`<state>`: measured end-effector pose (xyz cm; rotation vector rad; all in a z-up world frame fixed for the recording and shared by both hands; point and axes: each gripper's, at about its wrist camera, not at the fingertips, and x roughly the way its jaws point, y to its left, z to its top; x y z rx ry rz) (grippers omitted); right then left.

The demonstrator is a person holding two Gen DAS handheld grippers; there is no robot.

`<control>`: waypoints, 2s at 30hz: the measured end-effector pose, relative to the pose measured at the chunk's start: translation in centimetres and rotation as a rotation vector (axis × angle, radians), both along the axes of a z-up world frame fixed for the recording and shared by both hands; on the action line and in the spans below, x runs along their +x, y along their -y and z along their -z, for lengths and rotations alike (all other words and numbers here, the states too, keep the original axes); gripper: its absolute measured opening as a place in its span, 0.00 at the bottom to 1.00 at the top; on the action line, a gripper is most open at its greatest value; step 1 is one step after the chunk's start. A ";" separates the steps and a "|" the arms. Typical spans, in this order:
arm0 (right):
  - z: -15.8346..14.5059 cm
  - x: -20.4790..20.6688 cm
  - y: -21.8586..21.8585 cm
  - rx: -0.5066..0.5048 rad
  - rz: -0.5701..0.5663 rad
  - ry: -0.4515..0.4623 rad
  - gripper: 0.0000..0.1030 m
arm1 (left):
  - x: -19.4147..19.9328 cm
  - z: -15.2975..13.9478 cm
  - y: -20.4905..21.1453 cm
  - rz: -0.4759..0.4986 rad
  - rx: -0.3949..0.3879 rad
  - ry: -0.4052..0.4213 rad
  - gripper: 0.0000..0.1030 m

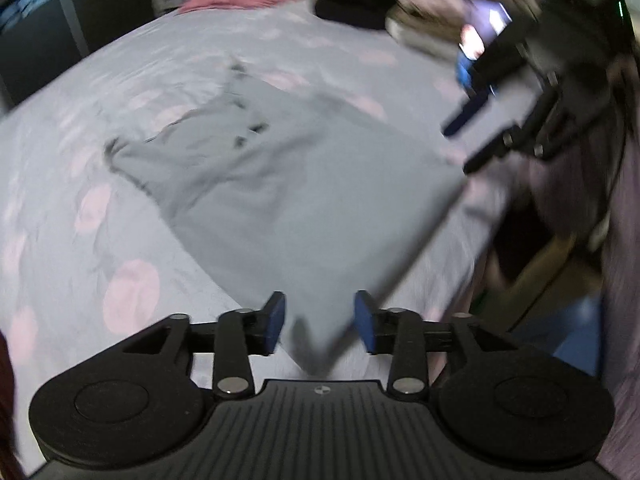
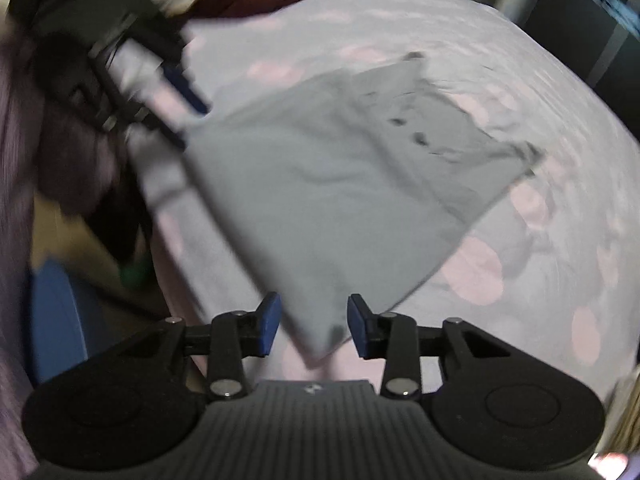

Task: Fold clothes

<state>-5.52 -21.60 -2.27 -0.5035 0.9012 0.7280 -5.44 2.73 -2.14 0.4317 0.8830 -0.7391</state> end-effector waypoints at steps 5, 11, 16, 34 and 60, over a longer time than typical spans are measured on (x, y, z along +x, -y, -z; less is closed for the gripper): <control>0.6 2.2 3.0 0.176 0.228 -0.142 0.39 | 3.1 0.4 -2.0 -0.230 -0.095 -0.113 0.39; 3.4 3.8 4.2 0.271 0.395 -0.307 0.38 | 4.2 2.9 -2.5 -0.346 -0.130 -0.269 0.40; 3.8 4.2 4.2 0.329 0.437 -0.345 0.07 | 3.8 2.6 -2.0 -0.310 -0.122 -0.228 0.08; 3.8 4.4 4.5 0.286 0.390 -0.461 0.03 | 3.9 3.0 -3.6 -0.233 -0.131 -0.356 0.00; 2.7 14.9 1.7 0.212 0.447 -0.285 0.16 | 15.8 2.6 -0.8 -0.340 -0.092 -0.189 0.27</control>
